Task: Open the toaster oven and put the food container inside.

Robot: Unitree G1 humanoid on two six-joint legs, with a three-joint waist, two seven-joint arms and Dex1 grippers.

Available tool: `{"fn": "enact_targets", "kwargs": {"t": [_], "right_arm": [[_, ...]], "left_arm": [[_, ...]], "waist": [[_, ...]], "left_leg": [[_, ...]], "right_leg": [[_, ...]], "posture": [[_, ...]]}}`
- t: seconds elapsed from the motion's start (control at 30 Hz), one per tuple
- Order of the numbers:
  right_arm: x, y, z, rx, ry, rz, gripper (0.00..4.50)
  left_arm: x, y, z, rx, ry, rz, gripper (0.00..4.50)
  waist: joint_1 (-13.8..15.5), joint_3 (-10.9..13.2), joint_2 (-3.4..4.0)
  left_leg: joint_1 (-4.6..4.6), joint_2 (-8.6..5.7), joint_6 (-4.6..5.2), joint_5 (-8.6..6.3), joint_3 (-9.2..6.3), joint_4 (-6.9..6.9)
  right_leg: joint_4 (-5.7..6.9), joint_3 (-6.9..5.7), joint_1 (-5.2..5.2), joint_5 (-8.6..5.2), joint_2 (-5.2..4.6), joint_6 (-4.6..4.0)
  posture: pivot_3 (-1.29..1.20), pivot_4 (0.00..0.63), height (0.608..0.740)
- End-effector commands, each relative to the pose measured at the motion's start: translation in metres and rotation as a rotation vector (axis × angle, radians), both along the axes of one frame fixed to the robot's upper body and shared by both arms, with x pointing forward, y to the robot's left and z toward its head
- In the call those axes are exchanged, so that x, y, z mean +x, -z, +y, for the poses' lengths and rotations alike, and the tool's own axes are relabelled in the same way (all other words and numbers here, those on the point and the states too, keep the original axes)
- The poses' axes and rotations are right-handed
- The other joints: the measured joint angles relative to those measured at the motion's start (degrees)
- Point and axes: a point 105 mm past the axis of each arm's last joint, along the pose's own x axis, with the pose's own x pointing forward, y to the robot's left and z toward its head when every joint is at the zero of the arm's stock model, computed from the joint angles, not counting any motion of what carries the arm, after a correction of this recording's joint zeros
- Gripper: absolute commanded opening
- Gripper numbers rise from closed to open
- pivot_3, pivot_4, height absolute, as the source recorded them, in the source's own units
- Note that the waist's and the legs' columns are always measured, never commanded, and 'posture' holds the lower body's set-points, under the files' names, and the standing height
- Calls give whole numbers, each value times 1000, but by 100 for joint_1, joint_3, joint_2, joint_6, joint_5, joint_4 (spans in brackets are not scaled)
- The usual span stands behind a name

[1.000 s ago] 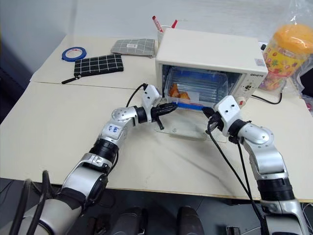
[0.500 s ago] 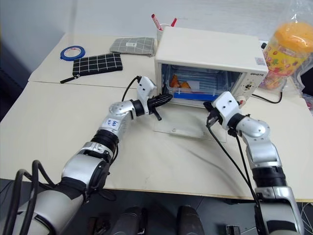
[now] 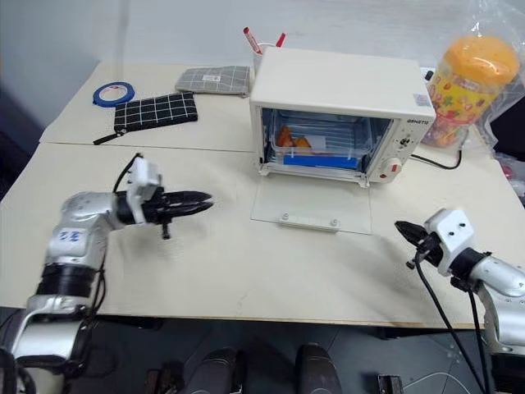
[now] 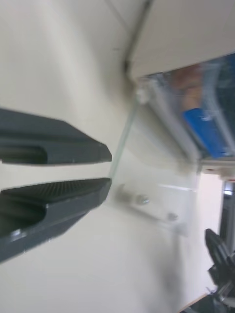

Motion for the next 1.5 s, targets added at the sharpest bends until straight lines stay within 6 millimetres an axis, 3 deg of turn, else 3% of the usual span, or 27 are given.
{"fn": "enact_targets", "kwargs": {"t": [0.03, 0.17, 0.33, 0.47, 0.63, 0.67, 0.73, 0.8, 0.9, 1.03, 1.13, 1.37, 1.5], "right_arm": [[6, 10, -11, -31, -3, 23, 0], [20, 24, 3, 3, -80, 30, 0], [29, 13, 34, 131, -197, -29, 0], [27, -3, 39, 239, -221, -54, 0], [27, -48, 44, 351, -219, -168, 0], [29, -61, 44, 362, -214, -207, 0], [37, -109, 39, 440, -185, -344, 0], [43, -131, 38, 484, -176, -397, 0], [49, -141, 39, 515, -187, -399, 0], [39, -130, 38, 442, -200, -323, 0], [17, -110, 46, 311, -264, -259, 616], [-53, -42, 85, 78, -499, -92, 3066], [-68, -20, 92, 92, -516, -99, 4447]], "left_arm": [[-17, -10, 7, -8, 33, -17, 1791], [-28, -16, 10, -10, 26, -51, 3038], [-34, -24, 6, -63, -7, -130, 4462], [-36, -24, 3, -90, -42, -107, 4462], [-27, -30, 8, -150, -120, -113, 4462], [-26, -30, 8, -156, -125, -109, 4462], [-25, -30, 8, -170, -117, -97, 4462], [-24, -29, 6, -168, -107, -88, 4462], [-24, -25, 4, -165, -80, -42, 4462], [-20, -26, 9, -139, -111, -60, 4462], [-20, -18, 20, -45, -159, -113, 4500], [-43, 25, 51, 123, -207, -126, 4500], [-59, 43, 57, 166, -211, -80, 4500]], "waist": [[1, 0, 0], [6, 3, 6], [-1, 1, 11], [3, 1, 16], [13, 2, 18], [16, 2, 18], [-14, 6, 24], [-18, 8, 28], [2, 7, 29], [70, 7, 29], [114, 7, 29], [25, 6, 31], [16, 5, 28]], "left_leg": [[0, 2, 1, 0, 0, 0], [-4, 1, 2, -1, -3, 0], [-3, 7, 0, 0, -5, 1], [-5, 5, 1, 0, -4, 0], [-6, 4, 1, 0, -8, 1], [-6, 4, 1, 0, -9, 1], [-6, 4, 1, 0, -7, 1], [-7, 4, -1, 1, 2, 1], [-8, 11, -4, 1, -3, -4], [-37, 1, -2, 1, -8, -3], [-40, -6, 6, -3, -8, -3], [-20, 0, 9, -4, 19, -9], [-11, 8, 11, -6, 20, -8]], "right_leg": [[-2, 3, 0, 0, -1, 0], [-4, 3, -2, 0, -4, 0], [-3, 1, 0, 0, -1, 0], [-4, 1, 0, 0, -4, 0], [-3, 0, -1, 0, -6, 0], [-4, -1, -1, 0, -5, 0], [-3, 0, -2, 1, -5, -1], [2, 3, -11, 4, -6, -3], [0, -2, -14, 3, 2, -4], [-4, -6, -29, 3, -5, -4], [-5, -6, -31, 3, -12, -4], [-3, 2, -28, 3, -6, -4], [-4, 9, -24, 4, -7, -5]], "posture": [[0, 150, 740], [0, 150, 740], [0, 150, 740], [0, 150, 740], [0, 150, 740], [0, 150, 740], [0, 150, 740], [0, 150, 740], [0, 150, 740], [0, 150, 740], [0, 150, 740], [0, 150, 740], [0, 150, 740]]}}
